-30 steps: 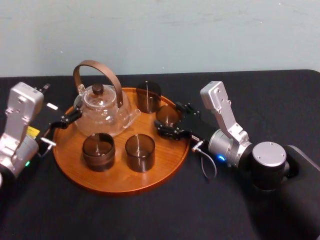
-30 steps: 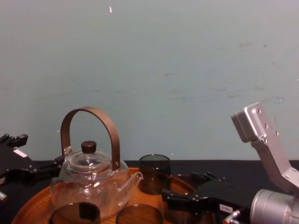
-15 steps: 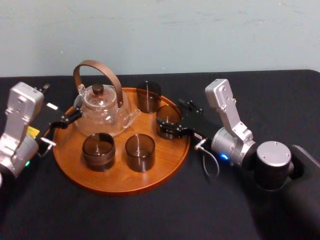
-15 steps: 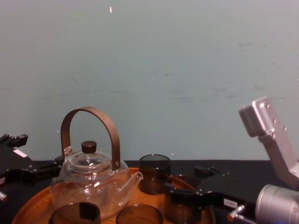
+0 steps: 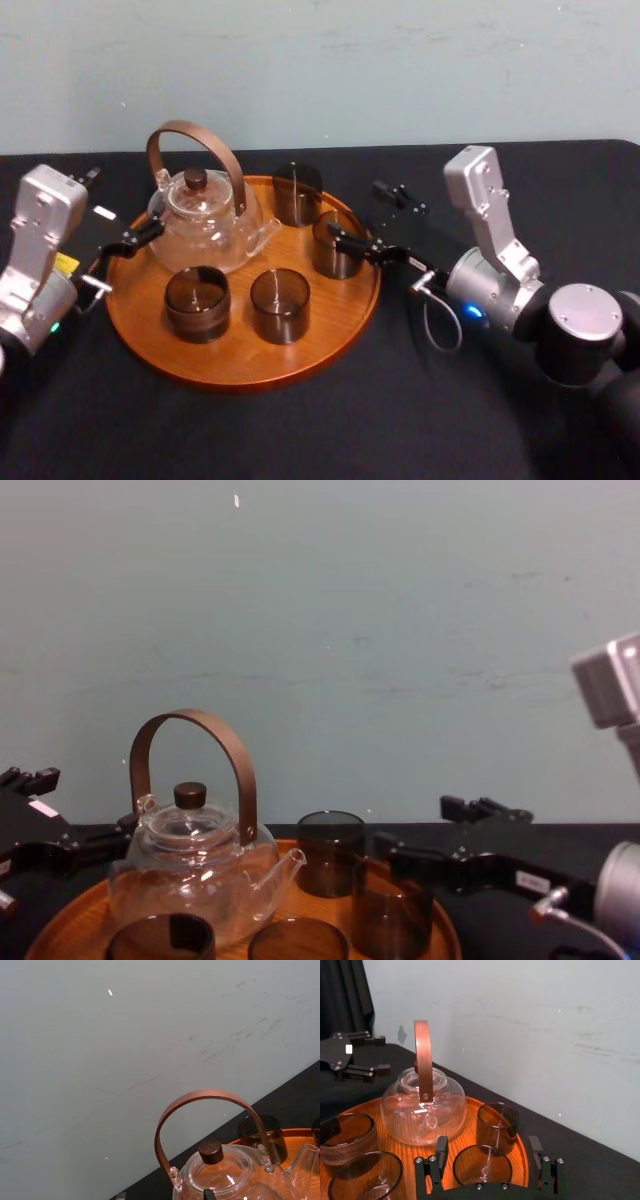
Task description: Pick up the glass from the table and place it on the tray.
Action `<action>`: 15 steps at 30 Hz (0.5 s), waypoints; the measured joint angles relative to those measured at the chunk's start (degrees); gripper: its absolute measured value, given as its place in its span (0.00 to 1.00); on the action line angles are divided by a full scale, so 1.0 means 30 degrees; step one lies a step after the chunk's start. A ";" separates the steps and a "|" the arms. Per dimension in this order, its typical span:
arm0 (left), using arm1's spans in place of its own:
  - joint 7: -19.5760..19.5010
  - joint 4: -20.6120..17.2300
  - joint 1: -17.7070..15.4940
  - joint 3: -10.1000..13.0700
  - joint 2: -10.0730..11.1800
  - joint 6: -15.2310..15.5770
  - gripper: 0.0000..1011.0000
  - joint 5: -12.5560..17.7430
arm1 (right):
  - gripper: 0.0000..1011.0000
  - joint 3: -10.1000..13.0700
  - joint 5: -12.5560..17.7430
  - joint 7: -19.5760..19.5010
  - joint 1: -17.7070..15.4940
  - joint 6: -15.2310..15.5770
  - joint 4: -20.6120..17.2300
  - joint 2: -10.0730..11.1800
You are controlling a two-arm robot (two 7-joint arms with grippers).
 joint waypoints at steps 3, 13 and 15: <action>-0.0001 0.0000 0.0001 0.0001 -0.0001 0.0000 0.99 0.0000 | 0.99 0.0249 0.0264 -0.0153 -0.0585 0.0126 -0.0980 0.0385; -0.0001 0.0000 0.0002 0.0001 0.0000 0.0000 0.99 0.0000 | 0.99 0.1110 0.0720 -0.0766 -0.1957 -0.0080 -0.2319 0.1181; -0.0001 0.0001 0.0001 0.0002 0.0001 0.0000 0.99 -0.0001 | 0.99 0.1388 0.0733 -0.1002 -0.2240 -0.0239 -0.2498 0.1342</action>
